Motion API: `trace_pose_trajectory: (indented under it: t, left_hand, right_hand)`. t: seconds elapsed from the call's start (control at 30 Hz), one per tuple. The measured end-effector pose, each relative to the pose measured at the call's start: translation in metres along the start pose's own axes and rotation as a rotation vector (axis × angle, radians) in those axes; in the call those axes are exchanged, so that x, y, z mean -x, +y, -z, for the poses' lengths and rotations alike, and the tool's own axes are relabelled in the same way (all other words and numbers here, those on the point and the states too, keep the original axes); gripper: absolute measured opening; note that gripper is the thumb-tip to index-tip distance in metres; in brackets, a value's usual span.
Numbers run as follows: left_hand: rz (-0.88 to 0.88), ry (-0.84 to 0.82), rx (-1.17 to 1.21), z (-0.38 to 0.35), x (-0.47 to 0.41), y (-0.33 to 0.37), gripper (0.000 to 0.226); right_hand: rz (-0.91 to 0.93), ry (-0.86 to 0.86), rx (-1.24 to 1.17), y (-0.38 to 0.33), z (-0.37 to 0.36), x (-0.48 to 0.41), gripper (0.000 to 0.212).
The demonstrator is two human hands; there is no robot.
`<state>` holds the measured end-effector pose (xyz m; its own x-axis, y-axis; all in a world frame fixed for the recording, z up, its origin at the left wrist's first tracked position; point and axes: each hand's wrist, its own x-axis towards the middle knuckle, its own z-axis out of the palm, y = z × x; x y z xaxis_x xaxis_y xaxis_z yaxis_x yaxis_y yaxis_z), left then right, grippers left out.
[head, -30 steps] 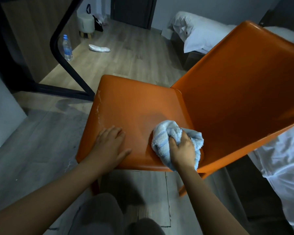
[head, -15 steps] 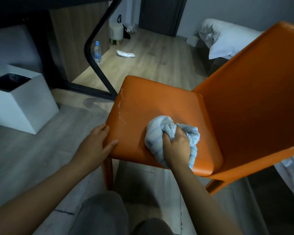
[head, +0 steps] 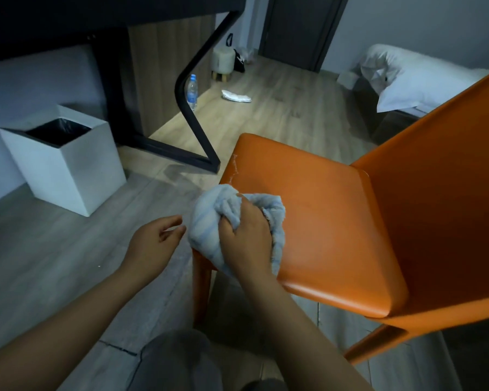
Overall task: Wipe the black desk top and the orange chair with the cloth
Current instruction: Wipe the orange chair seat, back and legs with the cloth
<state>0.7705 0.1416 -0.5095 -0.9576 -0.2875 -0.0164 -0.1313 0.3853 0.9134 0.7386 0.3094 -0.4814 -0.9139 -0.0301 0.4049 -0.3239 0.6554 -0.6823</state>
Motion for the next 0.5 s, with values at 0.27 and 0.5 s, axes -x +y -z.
trace_pose_trajectory:
  t: [0.27,0.5]
  left_hand:
    - [-0.009,0.02,-0.126,0.024,0.005,-0.003,0.019]
    - [0.032,-0.033,-0.102,0.02,0.01,0.006,0.035]
  right_hand:
    - [0.081,-0.1,-0.147,-0.018,-0.001,0.022,0.009]
    - [0.142,0.082,-0.113,0.0,0.063,-0.025,0.016]
